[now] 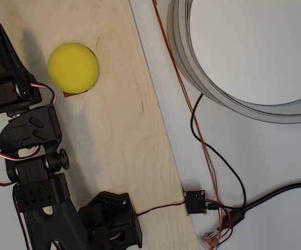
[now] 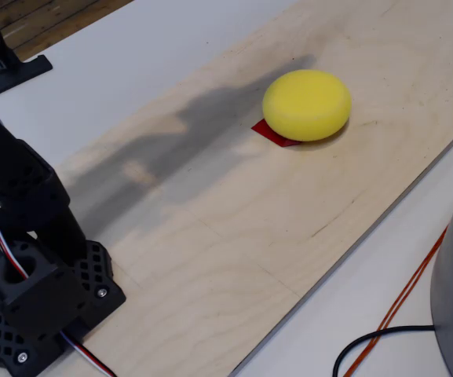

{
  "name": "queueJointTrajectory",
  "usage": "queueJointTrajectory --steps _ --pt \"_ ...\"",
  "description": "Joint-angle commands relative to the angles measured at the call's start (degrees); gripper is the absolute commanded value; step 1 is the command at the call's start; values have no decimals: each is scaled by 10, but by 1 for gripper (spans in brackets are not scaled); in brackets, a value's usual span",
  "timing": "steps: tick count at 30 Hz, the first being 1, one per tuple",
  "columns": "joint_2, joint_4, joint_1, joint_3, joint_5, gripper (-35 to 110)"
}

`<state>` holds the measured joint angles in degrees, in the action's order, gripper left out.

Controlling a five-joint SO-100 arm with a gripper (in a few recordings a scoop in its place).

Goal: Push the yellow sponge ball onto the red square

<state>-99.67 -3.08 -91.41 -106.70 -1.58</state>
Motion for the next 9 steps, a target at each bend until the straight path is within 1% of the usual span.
queueJointTrajectory --steps 1,9 --pt "-15 -18 -15 -5 -7 -1" --pt "-23 -18 -16 -13 -8 0"
